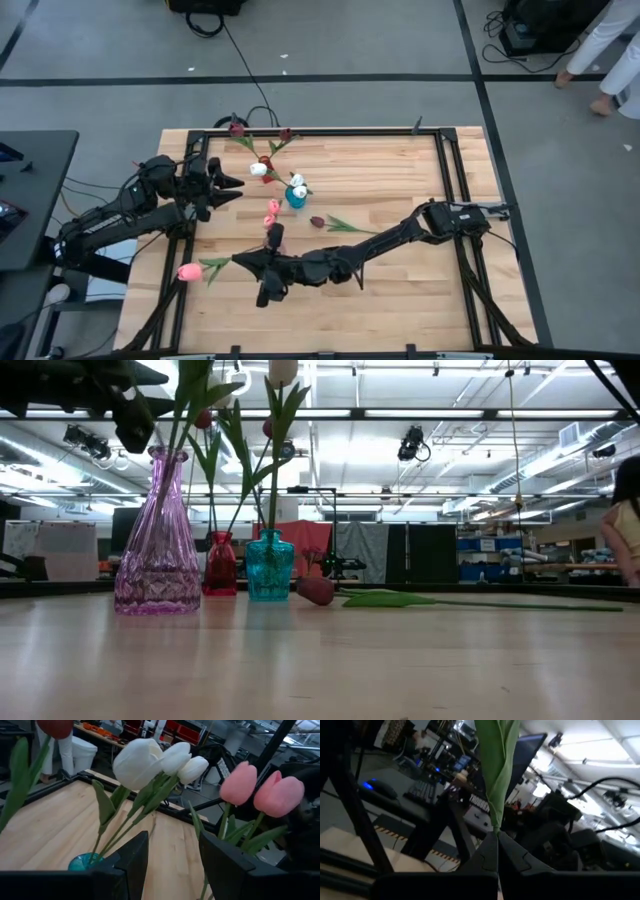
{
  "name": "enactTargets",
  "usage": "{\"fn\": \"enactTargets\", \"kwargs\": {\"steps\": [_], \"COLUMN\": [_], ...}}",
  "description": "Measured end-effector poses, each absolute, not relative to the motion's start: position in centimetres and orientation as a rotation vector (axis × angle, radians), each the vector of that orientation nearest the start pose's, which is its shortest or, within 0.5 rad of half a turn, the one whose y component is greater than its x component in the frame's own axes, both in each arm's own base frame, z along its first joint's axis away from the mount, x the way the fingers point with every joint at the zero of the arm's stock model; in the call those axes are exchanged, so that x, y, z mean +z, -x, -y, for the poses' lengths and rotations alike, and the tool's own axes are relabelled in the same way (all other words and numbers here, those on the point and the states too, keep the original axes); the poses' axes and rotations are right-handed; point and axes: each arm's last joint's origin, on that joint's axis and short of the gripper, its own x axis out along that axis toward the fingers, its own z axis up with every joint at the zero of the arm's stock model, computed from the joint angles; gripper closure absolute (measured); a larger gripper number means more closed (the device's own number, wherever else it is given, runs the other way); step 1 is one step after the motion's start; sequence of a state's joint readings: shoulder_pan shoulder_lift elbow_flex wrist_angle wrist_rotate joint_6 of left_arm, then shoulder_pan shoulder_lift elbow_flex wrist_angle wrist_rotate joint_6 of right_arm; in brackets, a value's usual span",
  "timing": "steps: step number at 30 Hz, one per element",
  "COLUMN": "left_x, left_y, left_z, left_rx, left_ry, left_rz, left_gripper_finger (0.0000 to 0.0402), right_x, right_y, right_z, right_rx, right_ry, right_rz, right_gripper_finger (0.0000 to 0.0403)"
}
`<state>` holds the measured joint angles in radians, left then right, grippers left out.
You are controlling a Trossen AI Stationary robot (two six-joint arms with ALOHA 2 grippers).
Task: Sort flowers into vase by color
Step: Put the pink flower into the pink vase
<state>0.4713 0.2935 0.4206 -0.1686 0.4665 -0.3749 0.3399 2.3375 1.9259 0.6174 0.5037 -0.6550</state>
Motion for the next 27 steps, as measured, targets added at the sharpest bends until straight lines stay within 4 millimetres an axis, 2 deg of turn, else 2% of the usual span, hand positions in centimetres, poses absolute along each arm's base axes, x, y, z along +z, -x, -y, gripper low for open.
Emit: {"fn": "enactTargets", "kwargs": {"steps": [5, 12, 20, 23, 27], "left_x": [26.7, 26.6, 26.4, 26.3, 26.3], "left_y": [-9.2, -9.2, -9.2, -9.1, -9.2], "left_z": [-3.1, -3.1, -3.1, -3.1, -3.1], "left_rx": [-0.027, -0.028, -0.024, -0.022, -0.021], "left_ry": [0.395, 0.395, 0.406, 0.412, 0.413], "left_rz": [-0.043, -0.044, -0.063, -0.075, -0.077], "left_gripper_finger": [0.022, 0.022, 0.022, 0.022, 0.022], "right_x": [26.5, 25.5, 24.5, 24.0, 23.9], "right_y": [-51.7, -50.9, -50.5, -50.4, -50.2], "right_z": [-16.4, -17.7, -18.0, -17.8, -17.8], "right_rx": [-0.308, -0.486, -0.559, -0.606, -0.6], "right_ry": [0.546, 0.514, 0.551, 0.546, 0.535], "right_rz": [0.052, -0.089, -0.201, -0.251, -0.277], "right_gripper_finger": [0.0398, 0.0397, 0.0394, 0.038, 0.0332]}}
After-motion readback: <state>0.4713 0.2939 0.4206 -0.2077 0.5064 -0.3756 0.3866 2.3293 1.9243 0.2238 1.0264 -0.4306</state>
